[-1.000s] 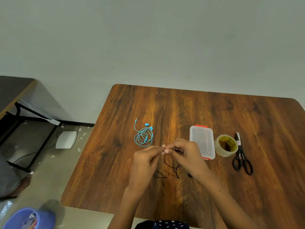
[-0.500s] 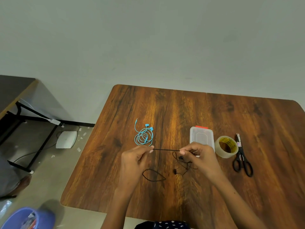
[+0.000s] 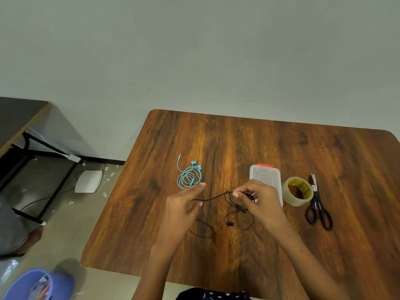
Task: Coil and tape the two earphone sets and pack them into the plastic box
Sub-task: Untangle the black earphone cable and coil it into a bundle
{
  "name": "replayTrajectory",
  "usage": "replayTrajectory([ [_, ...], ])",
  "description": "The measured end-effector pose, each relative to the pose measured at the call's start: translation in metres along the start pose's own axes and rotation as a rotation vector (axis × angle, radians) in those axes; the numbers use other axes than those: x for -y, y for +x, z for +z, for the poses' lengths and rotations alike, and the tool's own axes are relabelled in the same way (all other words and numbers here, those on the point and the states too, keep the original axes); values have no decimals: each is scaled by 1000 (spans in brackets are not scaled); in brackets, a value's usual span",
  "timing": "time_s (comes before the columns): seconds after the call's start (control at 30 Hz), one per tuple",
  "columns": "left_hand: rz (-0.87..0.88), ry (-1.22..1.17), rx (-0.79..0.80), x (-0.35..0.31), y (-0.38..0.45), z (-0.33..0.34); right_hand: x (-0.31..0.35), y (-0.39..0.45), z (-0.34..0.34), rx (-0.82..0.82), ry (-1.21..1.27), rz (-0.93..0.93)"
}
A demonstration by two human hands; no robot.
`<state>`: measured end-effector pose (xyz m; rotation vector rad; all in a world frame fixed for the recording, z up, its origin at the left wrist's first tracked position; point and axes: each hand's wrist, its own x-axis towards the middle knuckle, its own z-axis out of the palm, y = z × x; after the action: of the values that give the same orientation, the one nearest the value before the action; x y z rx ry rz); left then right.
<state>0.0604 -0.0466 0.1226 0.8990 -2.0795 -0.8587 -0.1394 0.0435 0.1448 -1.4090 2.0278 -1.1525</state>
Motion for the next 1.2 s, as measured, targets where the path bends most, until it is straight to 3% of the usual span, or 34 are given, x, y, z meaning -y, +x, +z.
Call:
replayTrajectory([
  [0.33,97,-58,42,-19,4,23,17,-4,16,69,25,-112],
  [0.73,32,-5,-131,-1,4,-4,-13,-7,-10,37,172,113],
  [1.2,-13,-46,-127,4,-2,-9,-9,-2,1,19,95,27],
])
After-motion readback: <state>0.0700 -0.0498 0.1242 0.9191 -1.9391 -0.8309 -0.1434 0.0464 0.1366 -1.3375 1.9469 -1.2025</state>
